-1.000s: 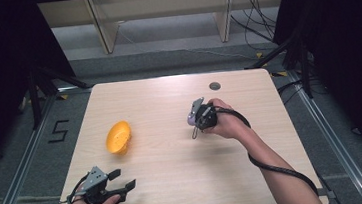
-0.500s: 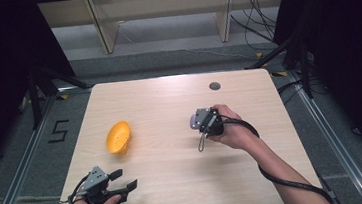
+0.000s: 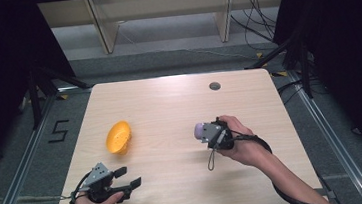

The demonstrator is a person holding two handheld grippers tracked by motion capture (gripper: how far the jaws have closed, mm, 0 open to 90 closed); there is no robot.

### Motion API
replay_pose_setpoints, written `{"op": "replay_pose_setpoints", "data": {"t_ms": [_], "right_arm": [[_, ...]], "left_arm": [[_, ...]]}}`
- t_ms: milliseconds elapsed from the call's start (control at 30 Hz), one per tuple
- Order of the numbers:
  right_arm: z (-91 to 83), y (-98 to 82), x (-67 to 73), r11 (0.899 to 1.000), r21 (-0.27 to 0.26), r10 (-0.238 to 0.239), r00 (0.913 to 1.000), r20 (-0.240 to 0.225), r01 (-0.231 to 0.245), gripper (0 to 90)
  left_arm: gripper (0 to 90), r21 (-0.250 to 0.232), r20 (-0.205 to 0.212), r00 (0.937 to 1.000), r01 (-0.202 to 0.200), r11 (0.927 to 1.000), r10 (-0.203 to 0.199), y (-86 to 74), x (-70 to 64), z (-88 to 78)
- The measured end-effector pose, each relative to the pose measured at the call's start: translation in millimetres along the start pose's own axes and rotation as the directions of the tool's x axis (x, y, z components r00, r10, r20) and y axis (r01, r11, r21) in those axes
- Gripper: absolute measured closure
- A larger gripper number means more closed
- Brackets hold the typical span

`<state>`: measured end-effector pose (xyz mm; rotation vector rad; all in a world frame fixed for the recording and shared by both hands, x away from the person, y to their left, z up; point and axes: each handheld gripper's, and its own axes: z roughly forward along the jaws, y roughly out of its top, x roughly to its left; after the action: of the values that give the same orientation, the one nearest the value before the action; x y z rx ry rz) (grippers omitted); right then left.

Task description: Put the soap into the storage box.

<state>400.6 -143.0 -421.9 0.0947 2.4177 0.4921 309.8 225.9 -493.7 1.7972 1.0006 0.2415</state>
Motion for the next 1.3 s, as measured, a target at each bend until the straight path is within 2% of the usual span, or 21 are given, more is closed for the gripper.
{"op": "replay_pose_setpoints", "data": {"t_ms": [33,67,100,200,233,267,300,333,367,400,433,667,933,967,1000,1033,1067,1100,1133,1200,1300], "right_arm": [[-4.1,-0.5,3.3,1.000,-0.004,0.001,1.0000,0.007,-0.001,50.1],[-7.8,-1.1,7.8,0.999,0.008,0.044,0.9989,0.016,-0.044,50.1],[-10.9,-1.4,10.5,0.999,0.004,0.045,0.9987,0.024,-0.045,50.1],[-18.1,-2.1,17.7,0.999,-0.007,0.040,0.9985,0.037,-0.039,50.1],[-22.2,-2.5,23.3,0.999,-0.012,0.040,0.9983,0.042,-0.040,50.1],[-22.2,-2.5,23.3,0.999,-0.012,0.040,0.9983,0.042,-0.040,50.1],[-23.1,-2.2,22.9,0.999,-0.031,-0.010,0.9992,0.039,0.011,50.1],[-24.8,-2.1,25.2,0.999,-0.036,-0.016,0.9988,0.046,0.018,50.1],[-28.0,-2.5,30.6,0.999,-0.018,0.030,0.9982,0.052,-0.029,50.1],[-28.6,-1.9,30.5,0.999,-0.035,-0.017,0.9988,0.046,0.018,50.1],[-31.2,-2.2,36.3,0.999,-0.025,0.027,0.9983,0.052,-0.026,50.1],[-39.7,-1.8,49.1,1.000,-0.018,0.011,0.9978,0.065,-0.009,50.1],[-46.1,-1.5,60.3,1.000,-0.023,0.011,0.9968,0.080,-0.010,50.1],[-45.6,-0.6,59.0,0.998,-0.040,-0.039,0.9956,0.085,0.043,50.1],[-45.7,-0.4,59.2,0.998,-0.040,-0.041,0.9950,0.092,0.045,50.1],[-45.7,-0.4,59.2,0.998,-0.040,-0.041,0.9950,0.092,0.045,50.1],[-46.5,0.4,63.3,0.999,-0.031,0.009,0.9958,0.091,-0.006,50.1],[-46.5,0.4,63.3,0.999,-0.031,0.009,0.9958,0.091,-0.006,50.1],[-45.9,1.1,60.6,0.998,-0.046,-0.038,0.9948,0.095,0.043,50.1],[-46.9,2.1,64.2,1.000,-0.030,0.010,0.9966,0.082,-0.008,50.1],[-46.9,2.1,64.4,1.000,-0.028,0.011,0.9967,0.080,-0.009,50.1]], "left_arm": [[26.1,0.003,-0.004,0.9999,0.011,0.9999,-0.011,1.6,-1.6,1.1],[26.5,0.008,0.008,0.9999,-0.006,1.0000,0.006,4.4,-2.3,2.6],[26.8,0.016,0.013,0.9999,-0.011,0.9998,0.011,7.3,-3.9,4.2],[28.0,0.026,0.036,0.9992,-0.015,0.9996,0.014,15.8,-9.3,10.6],[28.7,0.038,0.048,0.9981,-0.040,0.9985,0.038,22.9,-12.2,14.2],[29.0,0.038,0.048,0.9981,-0.040,0.9985,0.038,22.9,-12.2,14.2],[29.0,0.039,0.051,0.9980,-0.039,0.9985,0.037,26.4,-15.1,16.2],[29.3,0.034,0.055,0.9975,-0.045,0.9984,0.043,30.0,-17.7,18.7],[29.6,0.042,0.058,0.9970,-0.054,0.9977,0.052,33.7,-19.8,20.2],[30.0,0.036,0.072,0.9955,-0.064,0.9973,0.061,38.3,-22.8,23.1],[30.8,0.040,0.082,0.9946,-0.067,0.9969,0.064,42.0,-25.6,25.1],[32.2,0.048,0.134,0.9854,-0.112,0.9925,0.105,63.8,-44.2,37.7],[34.7,0.070,0.210,0.9749,-0.091,0.9933,0.075,89.0,-63.2,52.0],[35.2,0.065,0.214,0.9741,-0.089,0.9939,0.073,91.7,-66.8,54.8],[35.3,0.078,0.220,0.9721,-0.100,0.9919,0.081,94.2,-68.4,56.1],[35.3,0.084,0.229,0.9698,-0.105,0.9909,0.084,97.6,-72.2,59.7],[35.7,0.103,0.243,0.9666,-0.108,0.9889,0.080,102.2,-77.2,64.8],[35.8,0.103,0.243,0.9666,-0.108,0.9889,0.080,102.2,-77.2,64.8],[35.8,0.113,0.250,0.9650,-0.110,0.9875,0.079,104.9,-81.2,68.9],[36.1,0.134,0.269,0.9606,-0.109,0.9850,0.069,109.0,-88.5,76.8],[36.6,0.154,0.296,0.9536,-0.105,0.9824,0.056,112.0,-95.4,87.2]]}}
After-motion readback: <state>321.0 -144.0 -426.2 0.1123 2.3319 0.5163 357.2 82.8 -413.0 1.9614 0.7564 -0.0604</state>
